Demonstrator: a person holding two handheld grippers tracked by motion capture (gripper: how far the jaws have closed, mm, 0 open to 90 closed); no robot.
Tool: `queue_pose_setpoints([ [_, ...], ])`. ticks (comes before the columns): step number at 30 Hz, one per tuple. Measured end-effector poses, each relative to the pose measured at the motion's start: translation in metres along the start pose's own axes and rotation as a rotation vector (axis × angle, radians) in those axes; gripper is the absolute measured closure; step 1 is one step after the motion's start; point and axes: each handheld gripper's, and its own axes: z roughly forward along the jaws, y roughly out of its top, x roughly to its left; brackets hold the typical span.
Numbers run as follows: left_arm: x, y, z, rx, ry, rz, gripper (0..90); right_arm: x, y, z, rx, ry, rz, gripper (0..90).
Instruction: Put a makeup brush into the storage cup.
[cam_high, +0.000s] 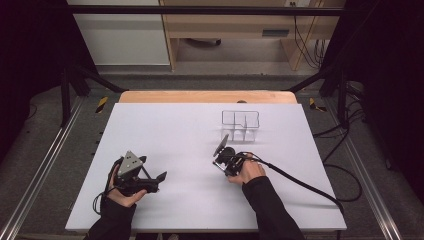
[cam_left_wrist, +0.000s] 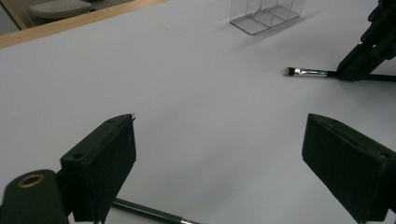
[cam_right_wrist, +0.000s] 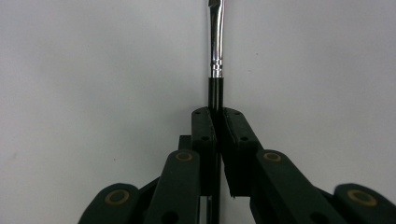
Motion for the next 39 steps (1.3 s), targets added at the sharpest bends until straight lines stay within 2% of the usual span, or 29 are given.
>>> queue_pose_setpoints([
  [3,0.001,0.0,0.0,-0.002,0.001,-0.001,9.0,0.001,0.0,-0.006,-0.018,0.01,0.015,84.5],
  [5,0.0,0.0,-0.001,-0.003,0.001,-0.001,9.0,0.0,-0.002,-0.009,-0.044,0.005,0.003,84.5],
  [10,0.001,0.0,-0.001,-0.005,0.003,-0.003,9.1,-0.001,-0.005,-0.023,-0.093,0.022,0.022,84.5],
  [14,0.001,0.0,-0.002,-0.007,0.003,-0.003,9.1,-0.003,-0.008,-0.034,-0.132,0.026,0.01,84.5],
  [24,0.001,0.0,-0.003,-0.013,0.005,-0.007,9.1,-0.006,-0.018,-0.06,-0.233,0.03,0.026,84.5],
  [29,0.001,0.0,-0.003,-0.013,0.005,-0.006,9.0,-0.005,-0.024,-0.071,-0.321,0.03,0.038,84.5],
  [39,0.001,0.0,-0.003,-0.017,0.008,-0.009,8.9,-0.006,-0.034,-0.086,-0.532,0.018,0.079,84.5],
])
